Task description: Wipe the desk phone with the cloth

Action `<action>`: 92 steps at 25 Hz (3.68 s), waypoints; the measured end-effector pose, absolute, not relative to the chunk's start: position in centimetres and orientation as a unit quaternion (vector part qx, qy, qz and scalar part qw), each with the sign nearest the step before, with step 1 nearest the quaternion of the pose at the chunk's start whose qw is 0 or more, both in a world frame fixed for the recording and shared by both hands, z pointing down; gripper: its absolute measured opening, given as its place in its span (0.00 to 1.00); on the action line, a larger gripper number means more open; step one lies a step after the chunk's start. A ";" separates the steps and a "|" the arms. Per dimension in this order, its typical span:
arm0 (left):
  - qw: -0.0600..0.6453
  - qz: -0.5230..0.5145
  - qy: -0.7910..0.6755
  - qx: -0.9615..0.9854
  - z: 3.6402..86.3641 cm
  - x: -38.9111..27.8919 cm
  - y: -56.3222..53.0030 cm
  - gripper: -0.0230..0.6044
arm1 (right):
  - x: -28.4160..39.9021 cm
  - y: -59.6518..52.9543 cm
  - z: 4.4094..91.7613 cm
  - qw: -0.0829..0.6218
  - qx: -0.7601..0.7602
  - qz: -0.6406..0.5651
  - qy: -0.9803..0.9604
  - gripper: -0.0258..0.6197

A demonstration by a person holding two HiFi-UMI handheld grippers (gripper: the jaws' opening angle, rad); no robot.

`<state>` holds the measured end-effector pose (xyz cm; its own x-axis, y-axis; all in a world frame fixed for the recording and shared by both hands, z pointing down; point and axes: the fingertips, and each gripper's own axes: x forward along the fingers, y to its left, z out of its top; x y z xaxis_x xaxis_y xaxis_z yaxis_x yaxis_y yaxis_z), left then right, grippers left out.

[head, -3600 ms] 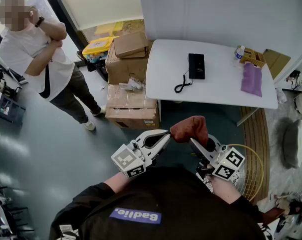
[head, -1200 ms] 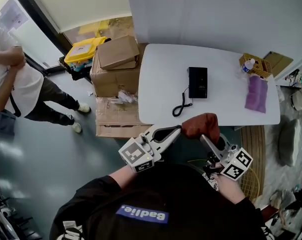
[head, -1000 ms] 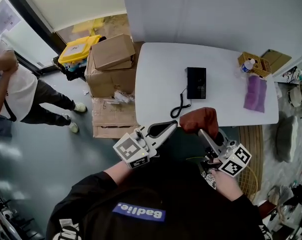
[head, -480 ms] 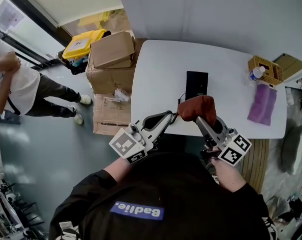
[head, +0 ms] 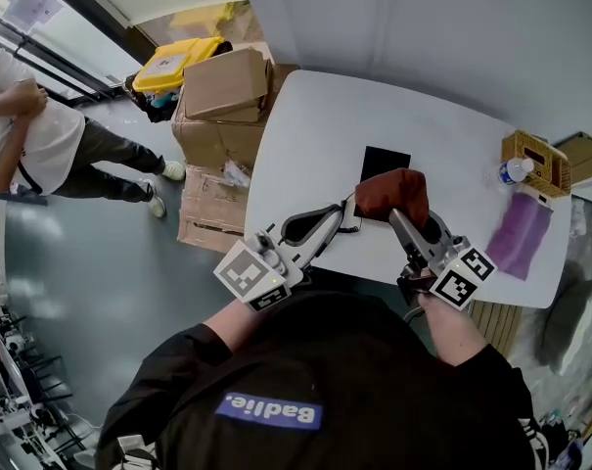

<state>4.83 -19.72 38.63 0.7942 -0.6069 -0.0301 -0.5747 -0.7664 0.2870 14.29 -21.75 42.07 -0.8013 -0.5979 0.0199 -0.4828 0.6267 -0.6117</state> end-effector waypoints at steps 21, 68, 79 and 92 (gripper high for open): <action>0.151 -0.068 -0.361 0.918 41.7 4.1 -23.9 0.05 | 13.8 -33.3 55.2 -0.022 -0.363 -0.327 0.872 0.18; 0.160 -0.032 -0.239 0.957 41.4 1.9 -16.5 0.05 | 13.6 -19.0 64.2 -0.102 -0.450 -0.420 0.782 0.18; 0.149 -0.038 -0.263 0.952 41.2 6.0 -19.0 0.05 | 18.8 -27.7 59.3 -0.064 -0.451 -0.372 0.809 0.18; 0.180 -0.030 -0.331 0.926 42.7 6.8 -21.1 0.05 | 19.0 -32.6 62.0 -0.078 -0.412 -0.387 0.821 0.18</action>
